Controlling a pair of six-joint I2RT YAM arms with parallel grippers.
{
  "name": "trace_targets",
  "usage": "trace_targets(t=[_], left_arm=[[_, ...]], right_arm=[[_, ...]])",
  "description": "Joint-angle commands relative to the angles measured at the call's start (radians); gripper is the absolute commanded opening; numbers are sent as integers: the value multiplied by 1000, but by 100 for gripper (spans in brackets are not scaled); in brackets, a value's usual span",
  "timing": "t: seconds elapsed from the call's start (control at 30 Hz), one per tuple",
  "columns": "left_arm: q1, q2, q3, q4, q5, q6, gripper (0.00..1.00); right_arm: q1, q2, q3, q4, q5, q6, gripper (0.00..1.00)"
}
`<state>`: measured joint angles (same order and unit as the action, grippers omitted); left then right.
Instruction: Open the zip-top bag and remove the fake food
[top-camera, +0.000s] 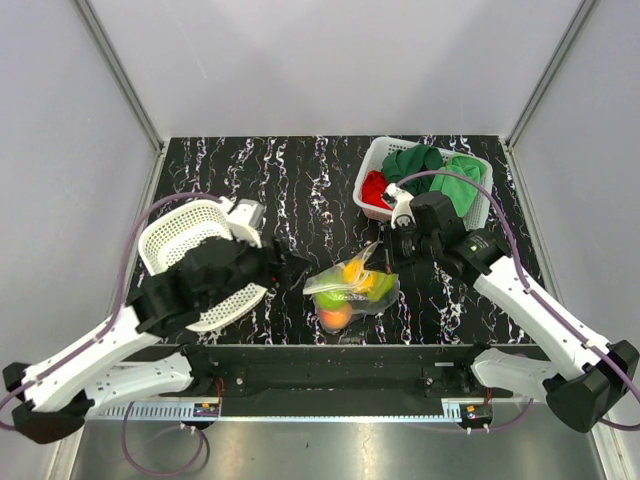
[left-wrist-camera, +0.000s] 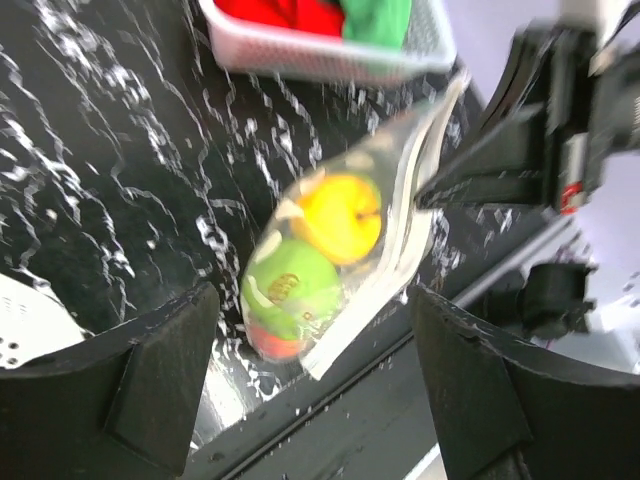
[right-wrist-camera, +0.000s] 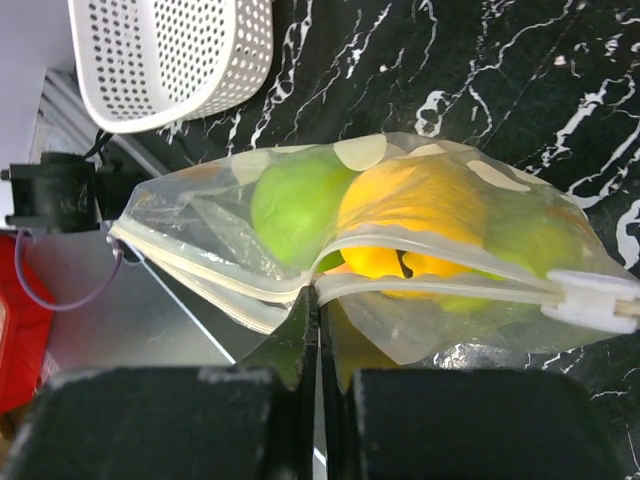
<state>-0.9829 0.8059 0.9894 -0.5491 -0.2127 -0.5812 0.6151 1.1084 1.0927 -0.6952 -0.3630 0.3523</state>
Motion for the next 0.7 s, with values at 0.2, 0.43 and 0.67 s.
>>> trace_targets(t=[0.2,0.43,0.67], left_arm=[[56,223,79,235,203,146,87],[72,293,57,284,226,155,87],[75,315,20,275,216,71,87]], right_arm=[[5,73,121,43,-232,-21,0],[5,110,173,94,-330,-6,0],[2,154,176,109,-407,-16,0]])
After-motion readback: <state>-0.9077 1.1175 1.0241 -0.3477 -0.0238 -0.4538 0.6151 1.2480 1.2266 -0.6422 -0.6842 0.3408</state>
